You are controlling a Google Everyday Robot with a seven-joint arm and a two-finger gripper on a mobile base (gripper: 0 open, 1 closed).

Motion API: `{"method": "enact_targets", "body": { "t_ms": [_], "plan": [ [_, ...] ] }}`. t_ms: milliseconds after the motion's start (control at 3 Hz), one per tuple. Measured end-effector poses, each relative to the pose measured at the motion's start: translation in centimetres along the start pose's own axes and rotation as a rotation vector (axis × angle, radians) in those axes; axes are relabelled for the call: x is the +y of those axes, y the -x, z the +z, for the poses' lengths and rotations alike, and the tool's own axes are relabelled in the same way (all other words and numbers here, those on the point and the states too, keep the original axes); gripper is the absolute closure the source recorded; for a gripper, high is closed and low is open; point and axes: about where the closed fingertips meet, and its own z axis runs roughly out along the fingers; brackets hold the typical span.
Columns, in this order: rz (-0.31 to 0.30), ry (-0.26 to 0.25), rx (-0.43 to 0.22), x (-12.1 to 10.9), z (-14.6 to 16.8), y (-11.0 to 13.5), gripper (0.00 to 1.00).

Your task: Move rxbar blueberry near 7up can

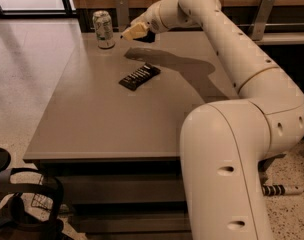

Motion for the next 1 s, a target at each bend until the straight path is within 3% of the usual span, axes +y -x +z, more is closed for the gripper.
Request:
{"method": "enact_targets", "body": {
  "t_ms": [333,1000],
  "plan": [
    [-0.007,0.000,0.002,0.09,1.78,0.01,1.00],
    [-0.004,0.010,0.004,0.48,2.39,-0.17,0.59]
  ]
}}
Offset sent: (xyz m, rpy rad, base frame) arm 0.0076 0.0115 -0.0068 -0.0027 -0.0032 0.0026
